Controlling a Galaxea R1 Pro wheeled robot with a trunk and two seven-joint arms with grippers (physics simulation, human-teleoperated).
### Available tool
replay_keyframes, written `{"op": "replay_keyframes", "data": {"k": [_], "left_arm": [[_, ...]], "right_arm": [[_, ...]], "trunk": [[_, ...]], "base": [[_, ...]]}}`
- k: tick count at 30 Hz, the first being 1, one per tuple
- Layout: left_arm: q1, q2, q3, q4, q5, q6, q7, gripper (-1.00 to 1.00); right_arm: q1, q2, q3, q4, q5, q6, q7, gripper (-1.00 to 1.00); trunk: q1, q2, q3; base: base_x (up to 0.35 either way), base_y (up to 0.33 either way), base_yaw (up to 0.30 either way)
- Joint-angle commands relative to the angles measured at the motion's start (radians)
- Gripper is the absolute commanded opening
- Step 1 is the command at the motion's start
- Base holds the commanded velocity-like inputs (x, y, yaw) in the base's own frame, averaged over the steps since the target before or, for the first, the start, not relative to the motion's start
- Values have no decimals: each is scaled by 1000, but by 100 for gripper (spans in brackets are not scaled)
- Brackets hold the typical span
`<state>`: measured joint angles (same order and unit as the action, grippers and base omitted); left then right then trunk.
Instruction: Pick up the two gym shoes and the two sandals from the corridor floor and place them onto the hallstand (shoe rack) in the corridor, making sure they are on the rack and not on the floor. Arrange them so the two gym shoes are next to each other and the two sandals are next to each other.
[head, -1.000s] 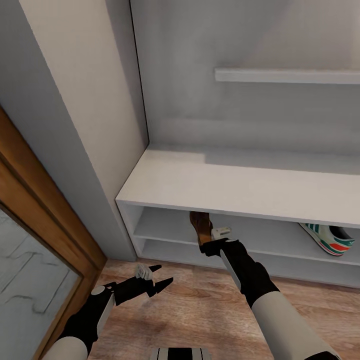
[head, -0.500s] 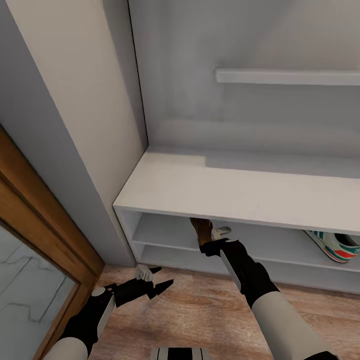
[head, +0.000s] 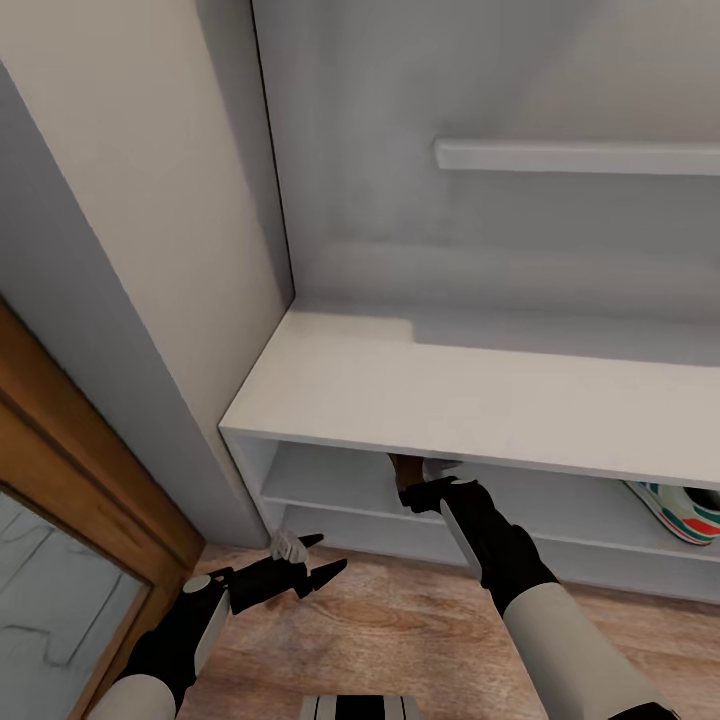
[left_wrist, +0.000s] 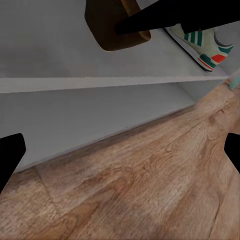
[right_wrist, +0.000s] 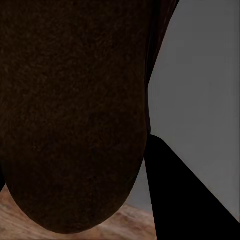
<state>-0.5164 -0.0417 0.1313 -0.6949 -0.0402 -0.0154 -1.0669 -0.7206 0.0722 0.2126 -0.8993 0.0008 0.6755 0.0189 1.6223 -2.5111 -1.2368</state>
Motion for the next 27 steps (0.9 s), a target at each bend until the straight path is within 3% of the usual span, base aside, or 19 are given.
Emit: {"op": "replay_keyframes", "data": {"k": [1, 8, 9, 22, 27], "left_arm": [[-1, -1, 5, 0, -4, -2, -5, 100], [-1, -1, 5, 0, -4, -2, -5, 100], [-1, -1, 5, 0, -4, -2, -5, 100], [-1, -1, 5, 0, -4, -2, -5, 100], [-1, -1, 5, 0, -4, -2, -5, 100]], "right_arm": [[0, 0, 1, -1, -2, 6, -2, -100], [0, 0, 0, -1, -2, 6, -2, -100], [0, 0, 0, -1, -2, 6, -2, 100], [0, 0, 1, -1, -2, 6, -2, 100], [0, 0, 1, -1, -2, 6, -2, 100]], "trunk": [[0, 0, -1], [0, 0, -1], [0, 0, -1], [0, 0, -1], [0, 0, -1]], "base": [[9, 0, 0], [57, 0, 0], [15, 0, 0], [-1, 0, 0], [-222, 0, 0]]}}
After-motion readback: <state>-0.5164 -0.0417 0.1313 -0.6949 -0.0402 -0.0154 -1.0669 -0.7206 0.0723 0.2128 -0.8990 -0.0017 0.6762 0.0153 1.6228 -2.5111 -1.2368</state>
